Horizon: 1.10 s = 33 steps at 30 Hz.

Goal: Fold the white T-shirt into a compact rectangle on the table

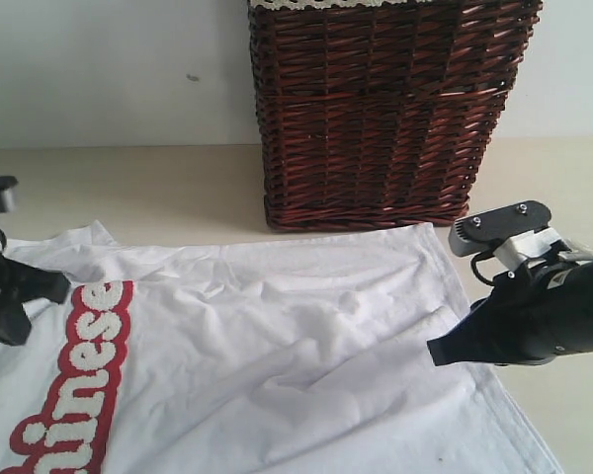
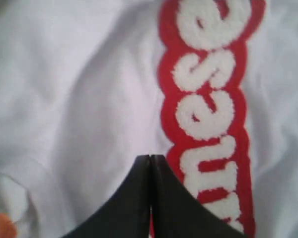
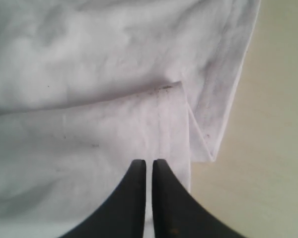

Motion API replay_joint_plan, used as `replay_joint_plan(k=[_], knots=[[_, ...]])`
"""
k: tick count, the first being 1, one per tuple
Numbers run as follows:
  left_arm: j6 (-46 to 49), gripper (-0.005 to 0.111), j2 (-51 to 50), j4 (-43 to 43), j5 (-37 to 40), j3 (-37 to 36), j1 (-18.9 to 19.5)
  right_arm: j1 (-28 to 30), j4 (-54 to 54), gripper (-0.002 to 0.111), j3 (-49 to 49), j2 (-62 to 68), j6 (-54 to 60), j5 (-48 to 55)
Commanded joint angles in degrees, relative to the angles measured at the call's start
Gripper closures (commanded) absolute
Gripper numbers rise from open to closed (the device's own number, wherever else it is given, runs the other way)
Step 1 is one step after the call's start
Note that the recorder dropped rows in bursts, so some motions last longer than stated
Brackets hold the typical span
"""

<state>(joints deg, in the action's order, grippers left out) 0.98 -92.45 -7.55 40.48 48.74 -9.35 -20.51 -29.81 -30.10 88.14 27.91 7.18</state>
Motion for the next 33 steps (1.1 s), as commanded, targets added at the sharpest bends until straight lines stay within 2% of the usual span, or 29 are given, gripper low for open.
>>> replay_joint_plan(k=[1,5,11,19,27,33], knots=[[-7.2,0.107,-6.4,5.4,-2.3,-1.0,-1.8,0.2,-0.2,0.101,0.7,-1.9,0.4,-0.2],[-13.3,0.107,-12.9,13.5,-1.7,-1.0,0.1,0.2,-0.2,0.101,0.7,-1.9,0.4,0.0],[-13.8,0.107,-17.8,13.9,-5.8,1.1,3.7,0.2,-0.2,0.101,0.7,-1.9,0.4,0.0],[-13.8,0.107,-23.7,15.7,-5.1,10.4,9.1,0.2,-0.2,0.101,0.7,-1.9,0.4,0.0],[-11.5,0.107,-28.7,17.2,-3.9,19.3,9.5,0.2,-0.2,0.101,0.7,-1.3,-0.2,-0.7],[-11.2,0.107,-29.7,15.7,-1.5,20.9,12.2,0.2,-2.0,0.101,0.6,1.9,-0.1,-1.6]])
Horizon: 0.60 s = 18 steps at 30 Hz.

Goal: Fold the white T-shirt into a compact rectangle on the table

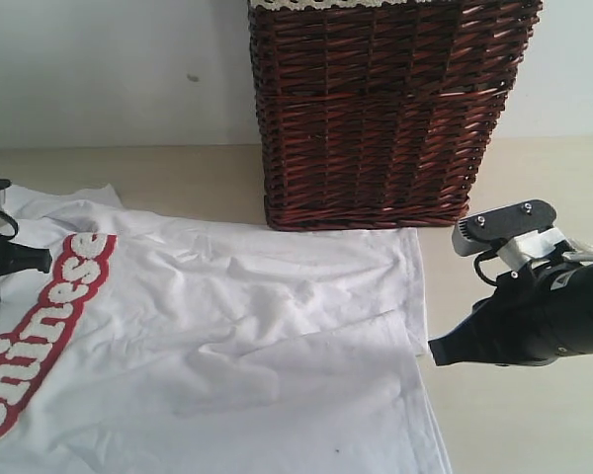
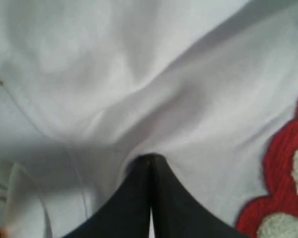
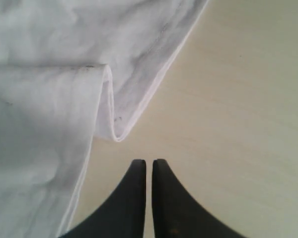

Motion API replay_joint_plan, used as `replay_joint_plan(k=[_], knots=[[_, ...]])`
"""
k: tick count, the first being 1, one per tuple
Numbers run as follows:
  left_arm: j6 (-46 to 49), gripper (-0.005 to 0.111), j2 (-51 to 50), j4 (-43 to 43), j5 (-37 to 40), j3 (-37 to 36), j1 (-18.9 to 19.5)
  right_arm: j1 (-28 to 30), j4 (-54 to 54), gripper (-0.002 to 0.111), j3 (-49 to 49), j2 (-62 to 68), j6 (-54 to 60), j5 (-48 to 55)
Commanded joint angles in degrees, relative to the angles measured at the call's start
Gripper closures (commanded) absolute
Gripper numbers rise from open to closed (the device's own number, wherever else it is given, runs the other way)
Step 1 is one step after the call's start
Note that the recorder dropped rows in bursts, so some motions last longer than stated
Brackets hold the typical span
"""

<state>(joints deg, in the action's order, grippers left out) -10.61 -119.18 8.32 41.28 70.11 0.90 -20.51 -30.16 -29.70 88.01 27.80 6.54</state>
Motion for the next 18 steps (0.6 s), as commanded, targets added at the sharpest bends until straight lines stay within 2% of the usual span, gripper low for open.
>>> replay_joint_plan(k=[1,4,9,15,18], knots=[[1.7,0.107,-2.3,-1.3,-2.3,-0.4,2.0,0.2,-1.9,0.101,0.2,2.3,0.2,-1.0],[8.8,0.107,-0.8,-6.4,1.5,-0.4,1.9,0.2,-1.9,0.101,0.2,3.1,0.2,-2.2],[10.6,0.107,-1.4,-5.8,17.4,-0.5,1.9,-0.7,-2.4,0.101,-0.6,3.2,0.2,-3.3],[13.2,0.107,6.9,-12.2,14.0,-1.3,1.2,-12.9,-2.5,0.101,-1.5,4.8,0.2,-2.5],[14.6,0.107,11.2,-17.1,9.3,-1.3,1.2,-14.9,-2.5,0.101,-1.5,7.1,0.1,1.6]])
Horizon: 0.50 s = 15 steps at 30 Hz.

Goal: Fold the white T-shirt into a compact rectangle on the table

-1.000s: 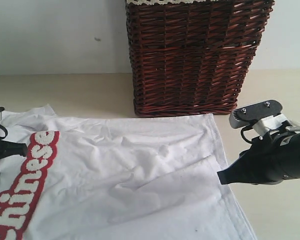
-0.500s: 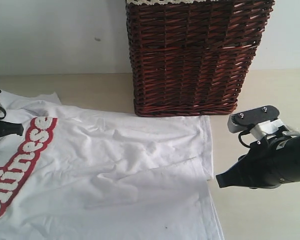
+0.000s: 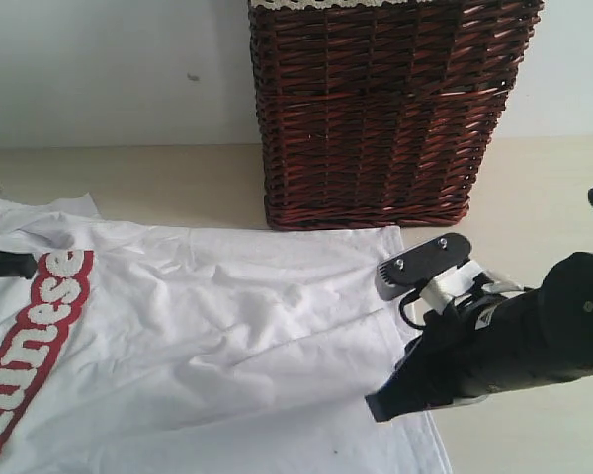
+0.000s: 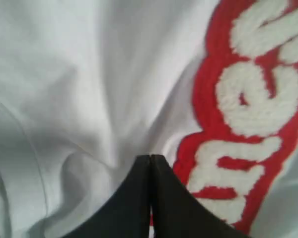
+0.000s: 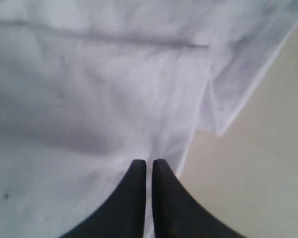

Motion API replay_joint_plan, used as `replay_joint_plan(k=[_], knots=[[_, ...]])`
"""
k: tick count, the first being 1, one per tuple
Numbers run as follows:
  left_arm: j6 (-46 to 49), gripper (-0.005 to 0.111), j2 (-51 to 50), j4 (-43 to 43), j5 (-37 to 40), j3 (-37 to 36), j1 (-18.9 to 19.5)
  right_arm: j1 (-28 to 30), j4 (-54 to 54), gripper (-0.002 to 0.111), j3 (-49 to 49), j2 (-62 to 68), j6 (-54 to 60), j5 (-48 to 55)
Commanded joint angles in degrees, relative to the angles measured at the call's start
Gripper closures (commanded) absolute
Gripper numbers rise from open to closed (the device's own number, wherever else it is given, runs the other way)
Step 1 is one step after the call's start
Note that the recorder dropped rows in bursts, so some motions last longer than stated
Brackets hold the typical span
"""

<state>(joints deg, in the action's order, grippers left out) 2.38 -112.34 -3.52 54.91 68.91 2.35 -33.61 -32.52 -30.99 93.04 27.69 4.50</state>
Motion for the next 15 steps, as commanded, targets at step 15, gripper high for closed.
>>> replay_joint_plan(k=[15], knots=[[18.4,0.107,5.8,-25.8,-8.5,-0.1,-3.8,-3.7,1.6,0.108,5.6,2.9,-6.0,18.7]])
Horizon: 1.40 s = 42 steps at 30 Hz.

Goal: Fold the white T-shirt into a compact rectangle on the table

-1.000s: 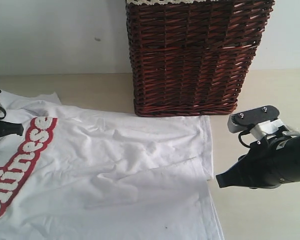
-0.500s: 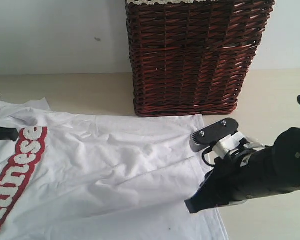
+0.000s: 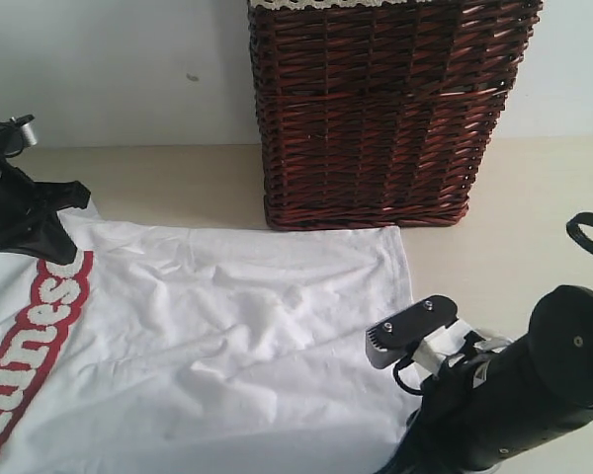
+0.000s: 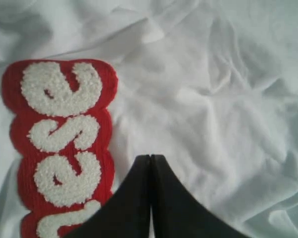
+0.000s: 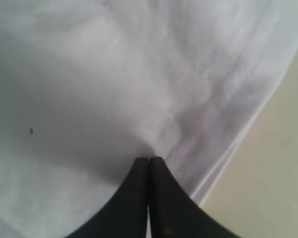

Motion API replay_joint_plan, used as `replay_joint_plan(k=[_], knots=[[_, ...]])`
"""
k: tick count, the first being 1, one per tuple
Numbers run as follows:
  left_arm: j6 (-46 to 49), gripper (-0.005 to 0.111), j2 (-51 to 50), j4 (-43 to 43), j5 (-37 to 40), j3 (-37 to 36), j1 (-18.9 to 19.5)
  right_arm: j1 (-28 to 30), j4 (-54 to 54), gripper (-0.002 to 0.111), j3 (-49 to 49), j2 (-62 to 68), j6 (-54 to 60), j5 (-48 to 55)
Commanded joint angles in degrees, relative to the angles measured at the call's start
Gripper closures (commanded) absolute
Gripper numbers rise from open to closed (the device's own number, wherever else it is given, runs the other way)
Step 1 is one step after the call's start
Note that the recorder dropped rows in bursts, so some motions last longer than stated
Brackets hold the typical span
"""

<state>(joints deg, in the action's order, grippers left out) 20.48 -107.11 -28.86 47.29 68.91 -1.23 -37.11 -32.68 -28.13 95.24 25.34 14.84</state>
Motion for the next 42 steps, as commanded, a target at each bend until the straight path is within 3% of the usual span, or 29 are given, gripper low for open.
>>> replay_joint_plan(k=[1,8,17,21,22,25,28,33,35,42], knots=[[0.3,0.107,0.5,-0.5,-0.9,-0.1,-0.2,-0.2,1.7,0.108,2.8,0.6,-4.2,9.0],[0.3,0.107,0.5,-0.5,-1.1,-0.1,-0.2,-0.2,1.5,0.108,7.5,-3.6,-7.9,10.3],[0.3,0.107,0.5,0.6,0.1,-0.1,-0.2,-0.2,0.8,0.108,7.6,-22.6,-8.0,8.4],[-8.7,0.107,0.5,14.4,1.0,-0.1,0.0,-0.2,1.6,0.108,7.6,-26.9,-8.0,-7.1],[-12.8,0.107,0.5,19.6,1.5,-0.6,0.2,-0.2,1.2,0.108,7.1,-25.7,-8.0,-13.4],[-16.2,0.107,0.1,23.3,0.8,-2.7,1.8,1.0,1.2,0.108,1.1,-18.6,-8.0,-13.9],[-16.4,0.107,-0.8,23.3,0.9,-5.2,4.0,5.4,1.7,0.108,-7.4,-8.2,-7.6,-9.6],[-16.3,0.107,-1.1,24.1,1.3,-6.1,4.6,13.4,2.9,0.108,-16.6,5.1,-4.6,-0.8],[-16.9,0.107,-1.6,25.4,0.3,-6.1,4.7,15.9,3.3,0.108,-16.9,8.8,-4.1,0.3],[-23.1,0.107,-2.3,30.6,-3.5,-5.5,7.0,16.1,4.6,0.108,-16.8,11.8,-3.3,2.2]])
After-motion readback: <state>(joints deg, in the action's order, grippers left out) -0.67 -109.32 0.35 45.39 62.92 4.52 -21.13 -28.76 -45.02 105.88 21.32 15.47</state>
